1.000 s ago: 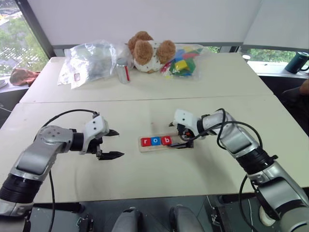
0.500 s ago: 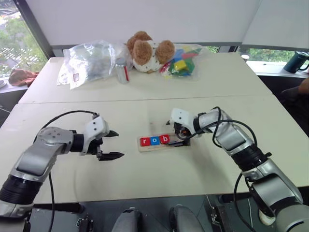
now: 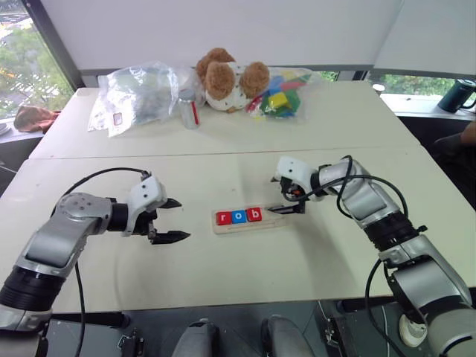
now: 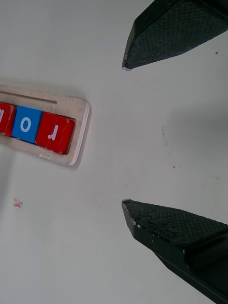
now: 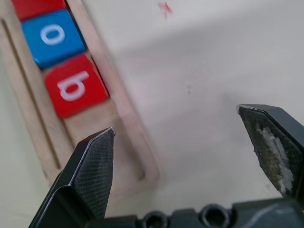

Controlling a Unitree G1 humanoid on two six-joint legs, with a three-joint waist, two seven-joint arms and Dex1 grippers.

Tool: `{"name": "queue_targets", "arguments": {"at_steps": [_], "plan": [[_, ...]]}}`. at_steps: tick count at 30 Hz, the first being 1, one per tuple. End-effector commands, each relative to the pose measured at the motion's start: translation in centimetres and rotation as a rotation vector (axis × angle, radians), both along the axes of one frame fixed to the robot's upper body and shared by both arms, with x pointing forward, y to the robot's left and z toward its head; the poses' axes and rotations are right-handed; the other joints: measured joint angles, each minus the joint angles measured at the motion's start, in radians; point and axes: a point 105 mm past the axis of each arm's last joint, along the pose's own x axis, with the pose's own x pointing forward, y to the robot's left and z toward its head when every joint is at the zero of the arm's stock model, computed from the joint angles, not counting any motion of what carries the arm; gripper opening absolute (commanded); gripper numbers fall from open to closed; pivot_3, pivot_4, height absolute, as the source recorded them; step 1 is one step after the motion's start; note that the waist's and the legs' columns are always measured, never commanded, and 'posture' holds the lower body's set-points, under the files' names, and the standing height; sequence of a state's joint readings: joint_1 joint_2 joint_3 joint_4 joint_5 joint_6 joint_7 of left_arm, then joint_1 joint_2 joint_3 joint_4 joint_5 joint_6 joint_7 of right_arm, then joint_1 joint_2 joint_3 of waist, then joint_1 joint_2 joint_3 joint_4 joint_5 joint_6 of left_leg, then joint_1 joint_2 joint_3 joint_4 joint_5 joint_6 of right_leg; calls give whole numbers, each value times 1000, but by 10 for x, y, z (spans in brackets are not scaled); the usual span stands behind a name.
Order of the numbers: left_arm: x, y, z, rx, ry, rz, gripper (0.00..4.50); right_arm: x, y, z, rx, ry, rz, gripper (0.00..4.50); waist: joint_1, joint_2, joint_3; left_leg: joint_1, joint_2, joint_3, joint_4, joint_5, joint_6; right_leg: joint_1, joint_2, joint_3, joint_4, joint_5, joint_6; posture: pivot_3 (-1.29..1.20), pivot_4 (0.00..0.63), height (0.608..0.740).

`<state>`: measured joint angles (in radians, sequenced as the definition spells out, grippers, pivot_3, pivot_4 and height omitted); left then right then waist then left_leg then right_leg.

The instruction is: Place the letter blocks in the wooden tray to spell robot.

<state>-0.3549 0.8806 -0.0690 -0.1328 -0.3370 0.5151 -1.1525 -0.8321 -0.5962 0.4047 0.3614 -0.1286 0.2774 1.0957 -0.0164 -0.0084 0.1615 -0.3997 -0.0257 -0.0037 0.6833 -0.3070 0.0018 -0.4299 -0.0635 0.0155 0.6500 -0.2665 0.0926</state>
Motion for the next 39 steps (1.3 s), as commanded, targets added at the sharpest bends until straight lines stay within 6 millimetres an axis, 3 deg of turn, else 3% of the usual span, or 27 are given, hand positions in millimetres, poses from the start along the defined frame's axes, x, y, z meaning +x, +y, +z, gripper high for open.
{"name": "queue_targets", "arguments": {"at_steps": [1, 8, 16, 19, 21, 26, 28, 32, 36, 39], "plan": [[-1, -2, 7, -5, -33, -10, 4500, 5, 14, 12, 33, -43, 20, 4468, -4, 0, 0, 0, 0, 0, 0, 0, 0, 0, 0, 0, 0, 0, 0, 0, 150, 740], [-4, -6, 6, -23, -20, -12, 4500, -6, 31, 11, 83, 1, 63, 4468, 0, 0, 0, 0, 0, 0, 0, 0, 0, 0, 0, 0, 1, 0, 0, 0, 150, 740], [-4, -7, 4, -19, -19, -11, 4500, -8, 35, 6, 73, 11, 56, 4468, 1, 0, 0, 0, 0, 0, 0, 0, 0, 0, 0, 0, 1, 0, 0, 0, 150, 740], [-3, -7, 4, -17, -20, -11, 4500, -3, 27, 10, 53, -22, 25, 4468, 1, 0, 0, 0, 0, 0, 0, 0, 0, 0, 0, 0, 1, 0, 0, 0, 150, 740], [-1, -6, 8, -24, -37, -8, 4500, 6, 13, 27, 80, -65, -52, 4468, 2, 0, 0, 0, 0, 0, 0, 0, 0, 0, 0, 0, 1, 0, 0, 0, 150, 740], [1, -12, 35, -116, -72, -35, 4500, 19, -26, 79, 334, -114, -365, 4468, 5, 0, 0, -2, 0, 0, 0, 0, -1, -1, 0, 0, 1, 0, 0, 0, 150, 740], [0, -17, 47, -137, -85, -66, 4500, 21, -52, 85, 461, -127, -556, 4468, 7, 0, 0, -2, 0, -1, 0, 0, -1, -2, 0, 0, 1, 0, 0, 0, 150, 740], [-5, -29, 58, -130, -88, -142, 4500, 2, -87, 58, 597, -134, -940, 4468, 5, -2, -2, -3, 0, -4, -1, 1, -2, -2, 0, -1, 1, 0, 0, 0, 150, 740], [-4, -40, 63, -137, -96, -185, 4500, -23, -80, 31, 649, -131, -1082, 4468, -1, -1, -2, -9, 0, -1, 0, 2, -3, -10, 0, 2, 7, 0, 0, 0, 150, 740], [1, -42, 59, -138, -92, -187, 4500, -28, -80, 17, 657, -119, -1165, 4468, -3, -1, -2, -8, -1, 2, 1, 2, -3, -12, 0, 4, 12, 0, 0, 0, 150, 740]]}}
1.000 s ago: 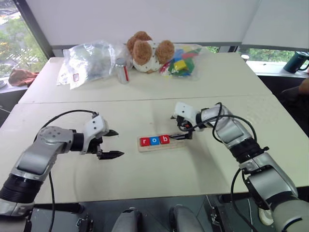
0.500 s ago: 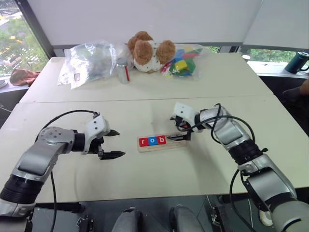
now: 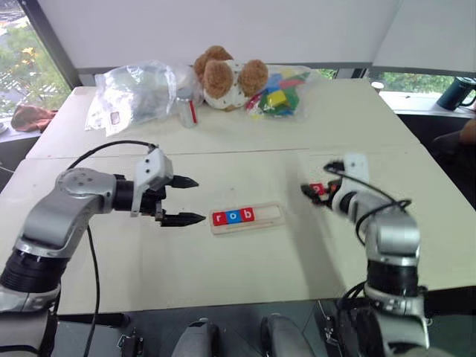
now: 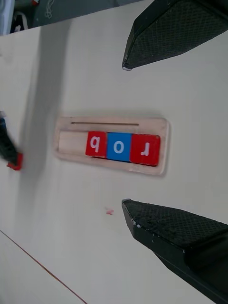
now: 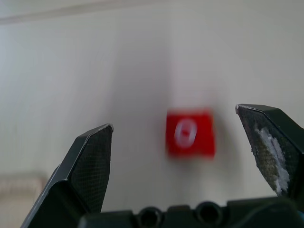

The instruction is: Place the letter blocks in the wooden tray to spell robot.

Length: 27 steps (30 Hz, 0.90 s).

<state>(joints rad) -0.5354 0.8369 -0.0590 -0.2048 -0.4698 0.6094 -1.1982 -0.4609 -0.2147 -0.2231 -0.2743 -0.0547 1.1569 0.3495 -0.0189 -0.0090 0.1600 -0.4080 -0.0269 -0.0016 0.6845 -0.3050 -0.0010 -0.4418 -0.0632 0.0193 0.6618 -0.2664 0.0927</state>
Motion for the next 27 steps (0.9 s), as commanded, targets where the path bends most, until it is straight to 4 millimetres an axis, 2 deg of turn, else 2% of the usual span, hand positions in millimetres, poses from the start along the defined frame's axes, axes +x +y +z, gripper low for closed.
{"name": "queue_targets", "arguments": {"at_steps": [1, 13, 16, 21, 24, 27], "plan": [[3, -1, 0, 7, -13, -15, 4500, -1, -4, 18, -3, -87, -86, 4468, -1, 0, 0, 1, 0, 0, 0, 0, 0, 0, 0, 0, 0, 0, 0, 0, 150, 740], [8, -2, -7, -26, 14, 22, 4500, 23, -5, -10, -50, -45, -76, 4468, -2, 0, 0, 4, 0, -1, 0, -1, 3, 2, 3, -1, 2, 0, 0, 0, 150, 740], [7, 0, -9, -26, 17, 34, 4500, 27, -5, -15, -75, -40, -66, 3622, -3, 0, 0, 4, 1, -1, 0, -1, 2, 2, 3, -1, 2, 0, 0, 0, 150, 740], [6, 2, -12, -27, 23, 51, 4500, 27, -1, -21, -102, -32, -42, 1234, 0, 0, 0, 5, 1, -1, 0, -1, 3, 3, 2, 0, 2, 0, 0, 0, 150, 740], [6, 2, -13, -27, 24, 54, 4500, 24, -3, -18, -104, -41, -63, 1192, 2, -1, 0, 6, 1, -2, 0, -1, 3, 5, 2, 0, 2, 0, 0, 0, 150, 740], [6, 2, -14, -25, 25, 51, 4500, 16, -1, 2, -76, -92, -100, 1192, 4, -1, 0, 7, 1, -3, 0, -1, 3, 6, 2, -1, 2, 0, 0, 0, 150, 740]]}}
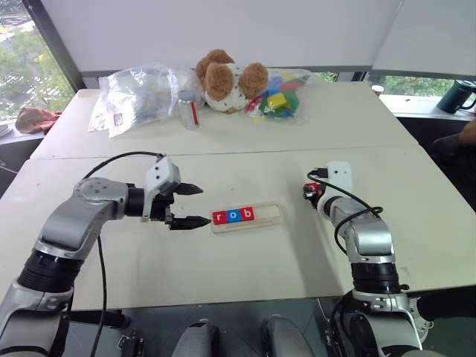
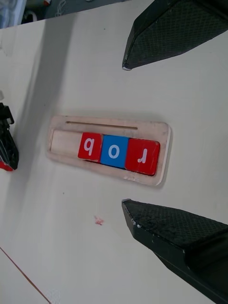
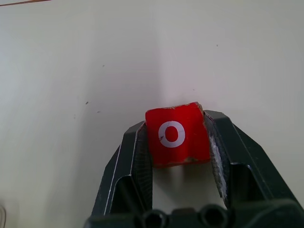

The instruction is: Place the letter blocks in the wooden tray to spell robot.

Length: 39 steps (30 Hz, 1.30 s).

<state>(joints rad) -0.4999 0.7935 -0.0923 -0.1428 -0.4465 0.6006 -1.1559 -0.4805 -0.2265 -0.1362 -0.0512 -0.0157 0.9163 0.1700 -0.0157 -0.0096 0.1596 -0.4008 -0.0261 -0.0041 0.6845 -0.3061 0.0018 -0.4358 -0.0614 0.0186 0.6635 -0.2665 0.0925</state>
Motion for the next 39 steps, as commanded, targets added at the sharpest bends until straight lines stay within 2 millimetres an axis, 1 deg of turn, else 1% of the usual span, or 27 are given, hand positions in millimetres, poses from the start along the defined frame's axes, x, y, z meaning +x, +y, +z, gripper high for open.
{"name": "queue_targets", "arguments": {"at_steps": [1, 3, 5, 7, 11, 13, 15, 17, 19, 20, 23, 24, 26, 27, 28, 29, 30, 32, 33, 34, 35, 36, 39], "plan": [[-2, 1, 11, -4, -48, -10, 4500, -11, 0, 25, 34, -71, -49, 1192, 1, 0, 0, 0, 0, 0, 0, 0, 0, 0, 0, 0, 0, 0, 0, 0, 150, 740], [-2, 0, 10, 1, -45, -20, 4500, -34, 12, 30, 123, -41, -69, 1192, 0, 0, 0, -1, 0, 0, -1, 0, 0, -1, 0, 0, 0, 0, 0, 0, 150, 740], [1, -1, 10, 4, -45, -26, 4500, -59, 22, 25, 198, 21, -103, 1192, 0, 0, 0, -3, 1, -1, -1, 0, 0, -3, 1, 0, 2, 0, 0, 0, 150, 740], [3, -2, 9, 5, -46, -33, 4500, -74, 27, 21, 244, 67, -137, 1192, 0, 0, 0, -4, 1, -2, -1, 0, 0, -4, 1, 0, 2, 0, 0, 0, 150, 740], [5, -5, 9, 6, -44, -51, 4500, -83, 27, 14, 253, 131, -188, 1192, 0, 0, 0, -4, -1, 0, 0, 0, 0, -3, 1, -1, 1, 0, 0, 0, 150, 740], [7, -5, 10, 6, -46, -54, 4500, -88, 21, 3, 227, 177, -224, 1192, 3, 0, 0, -3, -2, -1, 0, 0, 0, -3, 1, -1, 0, 0, 0, 0, 150, 740], [8, -6, 10, 6, -46, -57, 4500, -89, 18, -2, 203, 196, -234, 1192, 2, 0, 0, -3, -2, -1, 0, 0, 0, -3, 1, -2, 0, 0, 0, 0, 150, 740], [8, -6, 10, 7, -46, -59, 4500, -89, 21, -4, 198, 201, -219, 1192, -1, 0, 0, -3, -2, -1, 0, 0, 0, -3, 1, -2, 0, 0, 0, 0, 150, 740], [8, -6, 10, 10, -46, -59, 4500, -88, 27, -4, 205, 202, -187, 2219, -5, 0, 0, -3, -1, -1, 0, 0, 0, -3, 1, -2, 0, 0, 0, 0, 150, 740], [8, -6, 10, 12, -47, -60, 4500, -87, 27, -4, 200, 204, -185, 2536, -5, 0, 0, -3, -1, -1, 0, 0, 0, -3, 1, -2, 0, 0, 0, 0, 150, 740], [9, -4, 9, 35, -60, -57, 4500, -87, 23, -4, 183, 209, -191, 4074, -4, 0, 0, -3, -1, -1, 0, 0, 0, -3, 2, -2, 0, 0, 0, 0, 150, 740], [9, -3, 9, 37, -62, -52, 4500, -87, 21, -2, 176, 205, -192, 4461, -2, 0, 0, -3, -1, -1, 0, 0, 0, -3, 2, -2, 0, 0, 0, 0, 150, 740], [10, -1, 10, 32, -61, -43, 4500, -86, 14, 8, 136, 165, -178, 4461, 3, 0, 0, -3, -1, -1, 0, 0, 0, -2, 1, -2, 0, 0, 0, 0, 150, 740], [10, 0, 9, 33, -60, -41, 4500, -83, 11, 16, 101, 134, -155, 4461, 4, 0, 0, -3, -2, -1, 0, 0, 0, -2, 1, -2, 0, 0, 0, 0, 150, 740], [10, 1, 9, 34, -58, -40, 4500, -78, 8, 31, 37, 61, -103, 4461, 3, 0, 0, -3, -2, -1, 0, 0, 0, -2, 1, -2, 0, 0, 0, 0, 150, 740], [10, 2, 8, 36, -56, -40, 4500, -73, 9, 47, -28, -12, -27, 4461, 2, 1, 1, -3, -2, -1, 0, 0, 0, -2, 1, -2, -1, 0, 0, 0, 150, 740], [10, 3, 8, 37, -55, -40, 4500, -68, 13, 56, -49, -41, 63, 4461, 0, 1, 1, -3, -2, 0, 0, 0, 1, -2, 1, -2, -1, 0, 0, 0, 150, 740], [10, 3, 7, 39, -53, -43, 4500, -64, 24, 65, -51, -63, 256, 4461, -5, 1, 1, -2, -2, 0, 0, -1, 1, -2, 1, -2, -3, 0, 0, 0, 150, 740], [9, 2, 7, 38, -49, -50, 4500, -64, 26, 69, -98, -79, 374, 4461, -7, 1, 1, -1, -1, 0, 0, -1, 1, -1, 2, -2, -3, 0, 0, 0, 150, 740], [8, 1, 6, 38, -45, -57, 4500, -66, 26, 68, -136, -72, 486, 4461, -6, 1, 1, 0, 1, 0, -1, -1, 1, 1, 4, -2, -4, 0, 0, 0, 150, 740], [7, 1, 6, 43, -43, -65, 4500, -70, 21, 61, -163, -38, 591, 4461, -5, 0, 1, 3, 2, -1, -2, -1, 2, 4, 5, -3, -5, 0, 0, 0, 150, 740], [7, 1, 5, 47, -43, -69, 4500, -72, 15, 55, -173, -2, 652, 4461, -2, 0, 1, 5, 2, -1, -3, -2, 4, 7, 5, -3, -6, -1, 0, 0, 150, 740], [7, 2, 6, 57, -48, -69, 4500, -78, -4, 44, -108, 65, 768, 4461, 3, 0, 1, 7, 3, -2, -3, -3, 6, 13, 6, -4, -13, 0, 0, 0, 150, 740]]}}
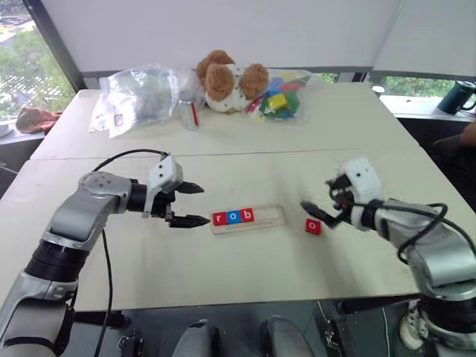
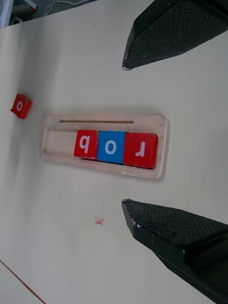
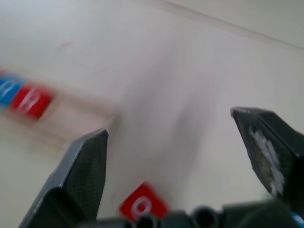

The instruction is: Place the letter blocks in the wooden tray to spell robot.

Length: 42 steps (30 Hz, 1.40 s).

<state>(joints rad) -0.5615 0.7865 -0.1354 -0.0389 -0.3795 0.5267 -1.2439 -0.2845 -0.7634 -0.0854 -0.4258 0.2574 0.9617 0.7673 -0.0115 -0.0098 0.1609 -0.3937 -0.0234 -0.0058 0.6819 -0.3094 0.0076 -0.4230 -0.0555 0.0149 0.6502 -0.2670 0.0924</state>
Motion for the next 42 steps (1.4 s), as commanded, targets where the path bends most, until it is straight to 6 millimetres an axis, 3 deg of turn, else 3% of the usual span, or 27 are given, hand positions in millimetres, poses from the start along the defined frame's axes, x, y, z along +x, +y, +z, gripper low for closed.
{"name": "queue_targets", "arguments": {"at_steps": [1, 4, 9, 20, 23, 28, 32, 36, 39, 42], "plan": [[-1, 1, 9, 11, -44, -17, 4500, -9, -6, -1, 33, 20, 195, 4461, -1, 0, 0, 0, 0, 1, 1, 0, 0, 0, -1, 1, 0, 0, 0, 0, 150, 740], [-7, 4, 8, 27, -33, -25, 4500, -19, -16, -12, -12, 54, 332, 4461, -1, 0, 0, 0, -1, 3, 2, -1, 1, 0, -3, 2, -1, 0, 0, 0, 150, 740], [-14, 14, 1, 72, -4, -10, 4500, -14, -29, -27, -95, 57, 423, 4461, -3, 0, 0, 1, -1, 3, 1, -1, 1, 0, -5, 3, 0, 0, 0, 0, 150, 740], [-16, 21, -11, 97, 20, 36, 4500, 4, -27, -38, -73, 52, 479, 4461, 2, 0, 0, 1, -1, 3, 1, 0, 0, 0, -6, 3, 1, 0, 0, 0, 150, 740], [-17, 22, -11, 100, 17, 42, 4500, 4, -27, -43, -78, 65, 495, 3597, 1, 0, 0, 1, -1, 3, 1, -1, 0, 0, -6, 3, 1, 0, 0, 0, 150, 740], [-16, 21, -10, 99, 12, 47, 4500, 7, -28, -47, -93, 63, 505, 1069, -1, 0, 0, 1, -1, 3, 1, -1, 0, 0, -6, 3, 1, 0, 0, 0, 150, 740], [-15, 25, -9, 104, 11, 57, 4500, 16, -16, -24, -56, 14, 518, 1062, -1, 0, 0, 1, -1, 3, 1, 0, 0, 0, -6, 3, 1, 0, 0, 0, 150, 740], [-13, 26, -9, 109, 11, 60, 4500, 27, 20, 9, -47, -30, 602, 1062, -7, 1, 1, 1, -1, 3, 1, 0, 0, -1, -6, 4, 2, 0, 0, 0, 150, 740], [-12, 23, -10, 111, 10, 56, 4500, 41, 44, 18, -120, -48, 648, 1062, -4, 1, 1, 1, -1, 3, 1, 0, -1, -2, -6, 3, 2, 0, 0, 0, 150, 740], [-11, 21, -11, 112, 7, 53, 4500, 53, 60, 14, -181, -35, 679, 1062, 0, 1, 1, 1, -1, 3, 1, 0, -1, -2, -6, 3, 2, 0, 0, 0, 150, 740]]}}
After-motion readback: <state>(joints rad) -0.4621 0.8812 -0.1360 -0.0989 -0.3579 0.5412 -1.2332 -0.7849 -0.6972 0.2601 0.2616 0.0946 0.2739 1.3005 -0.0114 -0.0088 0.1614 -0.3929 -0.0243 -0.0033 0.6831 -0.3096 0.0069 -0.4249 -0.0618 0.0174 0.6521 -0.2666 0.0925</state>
